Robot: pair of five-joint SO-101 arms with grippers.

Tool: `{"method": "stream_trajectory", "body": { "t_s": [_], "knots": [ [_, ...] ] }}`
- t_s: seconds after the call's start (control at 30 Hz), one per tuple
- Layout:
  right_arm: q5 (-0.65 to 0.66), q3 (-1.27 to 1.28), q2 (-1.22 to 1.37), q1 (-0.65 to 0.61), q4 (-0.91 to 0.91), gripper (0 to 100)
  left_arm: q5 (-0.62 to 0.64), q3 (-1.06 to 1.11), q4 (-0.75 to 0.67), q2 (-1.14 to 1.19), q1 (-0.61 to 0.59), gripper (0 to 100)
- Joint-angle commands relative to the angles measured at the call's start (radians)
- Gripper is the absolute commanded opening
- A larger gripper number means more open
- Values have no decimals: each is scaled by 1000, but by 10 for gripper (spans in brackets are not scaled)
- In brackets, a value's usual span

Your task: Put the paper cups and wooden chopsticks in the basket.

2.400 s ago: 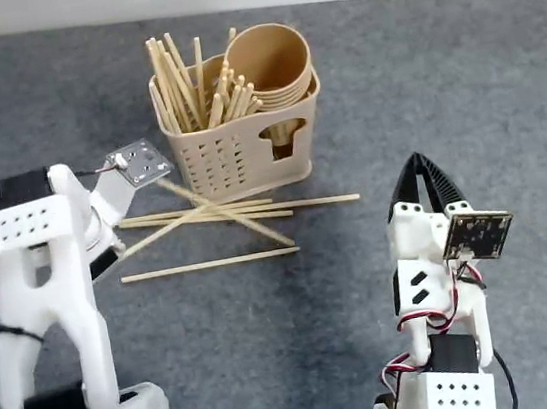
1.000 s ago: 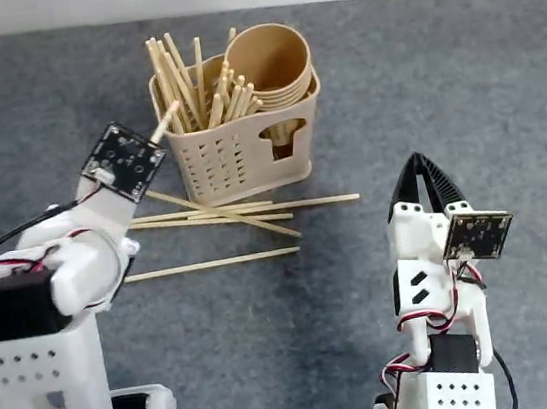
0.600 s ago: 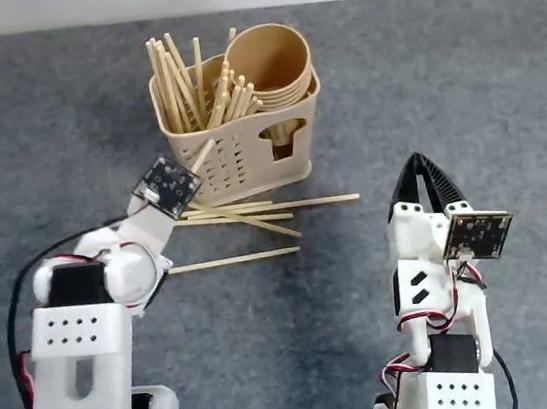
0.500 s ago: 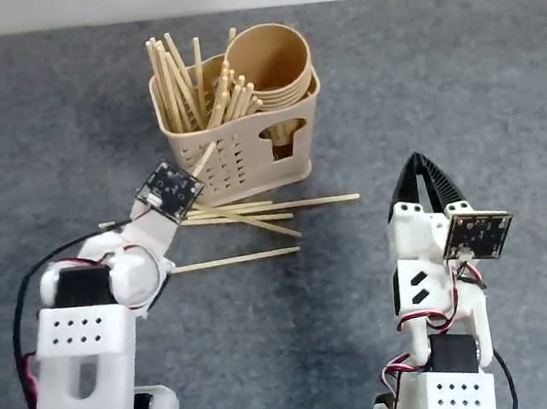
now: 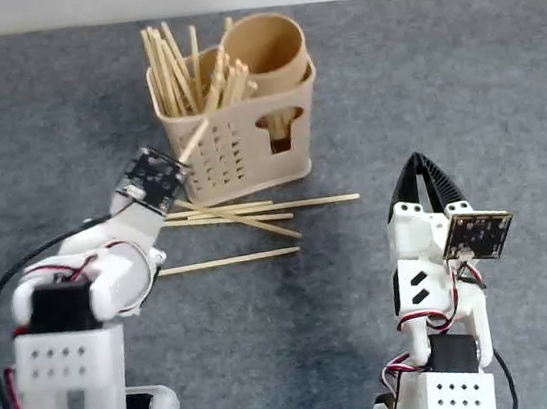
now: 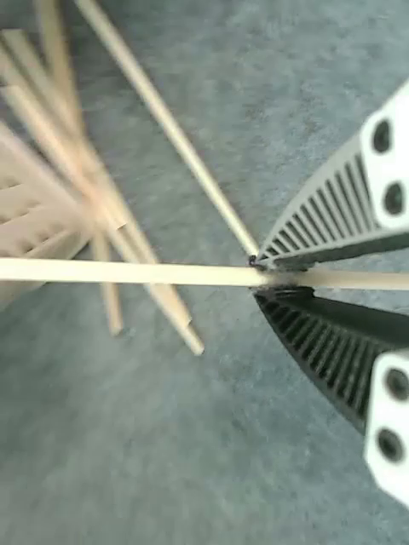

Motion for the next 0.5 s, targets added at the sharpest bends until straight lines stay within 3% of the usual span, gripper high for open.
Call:
{"method": "stream_trajectory", "body": {
  "t_s": [0.0, 0.13, 0.3, 0.47],
  "knots": [
    [14, 47, -12, -5, -22, 6, 100, -165, 2, -42, 13, 6],
    [14, 47, -12, -5, -22, 6, 183, -254, 5, -19, 47, 6],
    [14, 47, -12, -5, -22, 6, 186, -240, 11, -18, 153, 6],
    [14, 48, -12, -5, -22, 6, 186, -228, 9, -18, 159, 6]
  ]
}}
